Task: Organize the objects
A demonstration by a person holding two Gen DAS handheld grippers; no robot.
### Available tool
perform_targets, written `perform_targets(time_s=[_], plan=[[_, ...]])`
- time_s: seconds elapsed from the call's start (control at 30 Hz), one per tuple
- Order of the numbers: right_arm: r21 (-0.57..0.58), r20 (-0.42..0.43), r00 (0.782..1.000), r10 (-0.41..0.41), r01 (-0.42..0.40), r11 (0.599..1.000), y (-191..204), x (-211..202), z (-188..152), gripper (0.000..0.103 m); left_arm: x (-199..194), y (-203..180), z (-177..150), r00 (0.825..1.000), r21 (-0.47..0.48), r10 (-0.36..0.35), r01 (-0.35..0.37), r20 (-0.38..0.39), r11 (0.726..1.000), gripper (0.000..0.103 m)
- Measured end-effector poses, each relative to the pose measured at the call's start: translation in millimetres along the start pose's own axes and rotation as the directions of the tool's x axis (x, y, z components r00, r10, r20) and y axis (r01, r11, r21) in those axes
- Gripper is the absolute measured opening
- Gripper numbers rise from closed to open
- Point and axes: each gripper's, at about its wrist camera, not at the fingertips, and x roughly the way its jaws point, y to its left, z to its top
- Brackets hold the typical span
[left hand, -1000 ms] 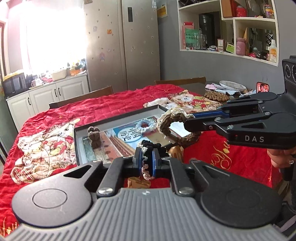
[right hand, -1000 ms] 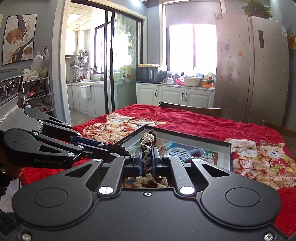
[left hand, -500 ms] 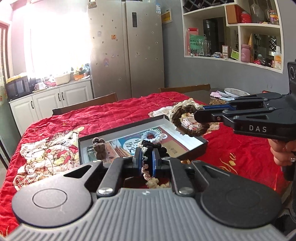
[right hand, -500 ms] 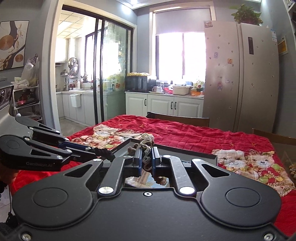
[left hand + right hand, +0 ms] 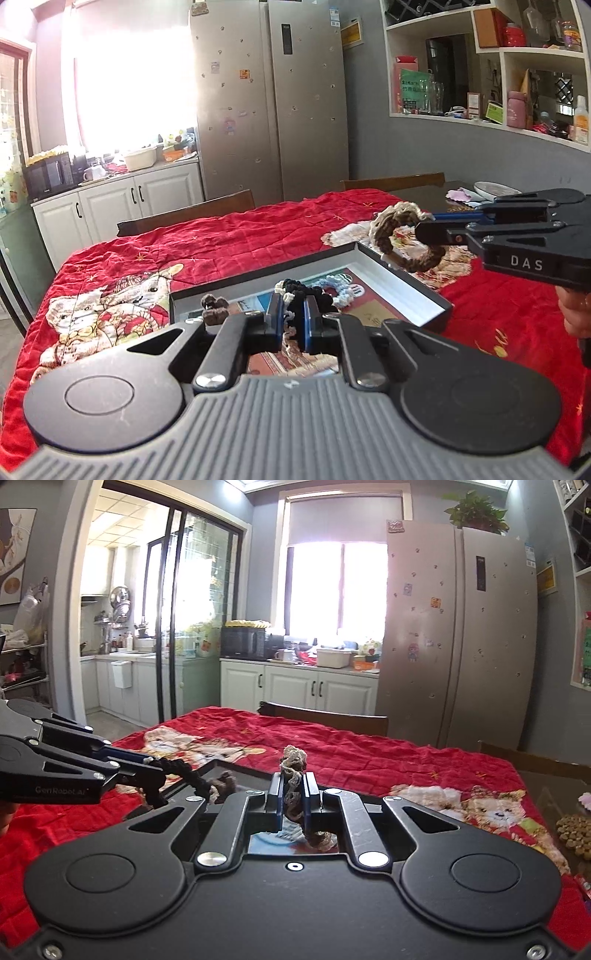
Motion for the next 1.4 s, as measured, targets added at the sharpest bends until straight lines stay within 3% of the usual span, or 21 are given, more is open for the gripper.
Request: perform_targets(time_s=[0.33,0.43,0.8,1.07,1.4], plan=[[-0.025,-0.047,0.995,-0.082,0.081,0.996,-17,60,-2,0.010,45,8,16,1.000,-0.027,0.004,-0.004,-0.001,1.000,0.013],[-0.010,-0.065,0.994,-0.092,0.092,0.996,-21,78,-6,0.010,57,7,19,0.999,-0.014,0.033,-0.033,0.006,0.999,0.013],[0.030,-0.129,0.980,-0.152,0.158,0.987,-44,139,-24,0.010,106,20,16,0.999,-0.064,0.025,-0.028,-0.041,0.998,0.013],[0.005,-0.150,0.964,-0.220,0.223,0.975,-52,163,-37,0.010,134,31,9,0.997,-0.098,0.020,-0.027,-0.074,0.995,0.013],[-0.003,-0.189,0.959,-0.212,0.216,0.976,-54,183,-51,0.010,157,39,1,0.993,-0.130,0.013,-0.028,-0.116,0.991,0.013]])
